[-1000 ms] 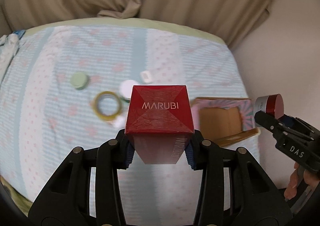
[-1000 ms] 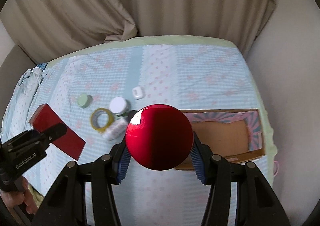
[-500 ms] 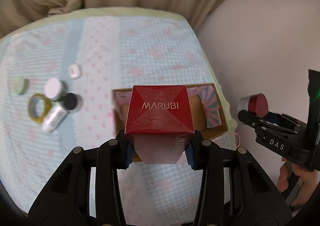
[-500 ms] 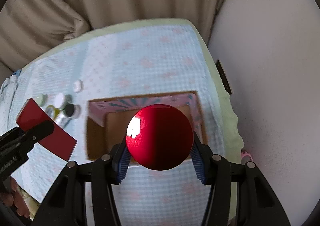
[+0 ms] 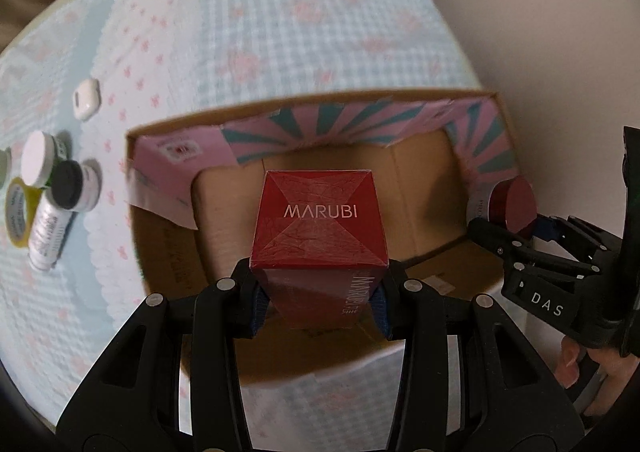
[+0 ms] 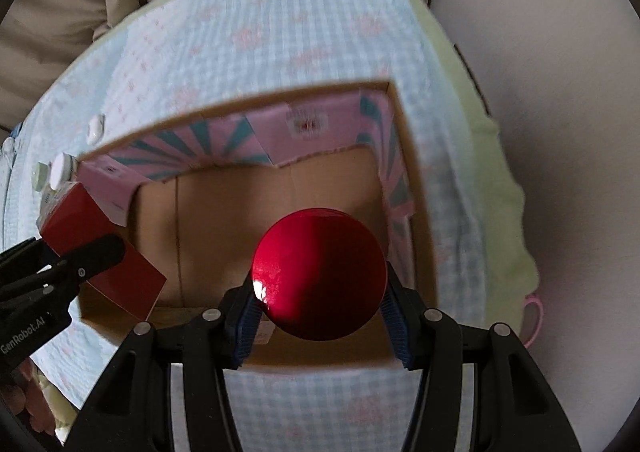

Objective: Organize rigid objects
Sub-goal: 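Carry both items to the cardboard box and release them inside, then withdraw both tools from the box back toward the remaining items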

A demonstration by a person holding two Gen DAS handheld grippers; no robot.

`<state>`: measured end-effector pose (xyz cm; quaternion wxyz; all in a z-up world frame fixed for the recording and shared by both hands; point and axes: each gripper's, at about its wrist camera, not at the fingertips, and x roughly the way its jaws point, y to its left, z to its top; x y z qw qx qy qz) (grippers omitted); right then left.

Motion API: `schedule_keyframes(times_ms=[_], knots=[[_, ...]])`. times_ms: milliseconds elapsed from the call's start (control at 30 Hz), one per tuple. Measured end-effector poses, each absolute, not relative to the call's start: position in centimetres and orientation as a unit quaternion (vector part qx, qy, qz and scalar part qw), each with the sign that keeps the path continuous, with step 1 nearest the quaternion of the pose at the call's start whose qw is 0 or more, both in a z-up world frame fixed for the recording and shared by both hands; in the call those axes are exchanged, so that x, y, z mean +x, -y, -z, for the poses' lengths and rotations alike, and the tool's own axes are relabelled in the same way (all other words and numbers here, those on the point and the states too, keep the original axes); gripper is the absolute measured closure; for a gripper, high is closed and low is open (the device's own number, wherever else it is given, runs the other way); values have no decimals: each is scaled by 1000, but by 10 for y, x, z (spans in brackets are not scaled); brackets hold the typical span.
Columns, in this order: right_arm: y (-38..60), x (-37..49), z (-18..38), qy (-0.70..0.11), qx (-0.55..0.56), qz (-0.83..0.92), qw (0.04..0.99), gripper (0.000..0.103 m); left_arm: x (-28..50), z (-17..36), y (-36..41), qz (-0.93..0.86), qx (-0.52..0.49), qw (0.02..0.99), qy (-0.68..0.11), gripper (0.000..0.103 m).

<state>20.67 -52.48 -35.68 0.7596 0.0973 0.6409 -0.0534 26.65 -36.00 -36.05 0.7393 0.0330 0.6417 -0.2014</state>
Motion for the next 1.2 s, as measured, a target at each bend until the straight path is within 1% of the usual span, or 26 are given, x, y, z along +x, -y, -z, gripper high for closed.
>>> schedule_keyframes(times_ms=[200, 233, 267, 300, 333, 367, 533, 867, 1200], knots=[[520, 210, 380, -646, 99, 35, 756, 53, 269, 377, 369, 187, 74, 720, -664, 65], [519, 211, 382, -647, 95, 34, 756, 52, 269, 375, 370, 184, 89, 724, -659, 63], [519, 213, 384, -649, 93, 35, 754, 38, 269, 372, 370, 182, 96, 729, -653, 47], [519, 215, 386, -652, 88, 39, 752, 18, 269, 369, 369, 181, 106, 731, -649, 27], [519, 215, 386, -651, 104, 15, 751, 0, 271, 367, 365, 175, 108, 733, -649, 2], [519, 216, 386, -652, 105, 14, 751, 0, 271, 366, 362, 175, 104, 736, -646, 0], [526, 208, 375, -629, 82, 32, 772, 0, 268, 369, 331, 156, 77, 730, -661, 0], [530, 194, 353, -608, 84, 53, 788, 0, 255, 350, 323, 159, 71, 737, -653, 0], [522, 181, 315, -594, 75, 67, 798, 0, 241, 309, 308, 164, 67, 762, -624, 0]])
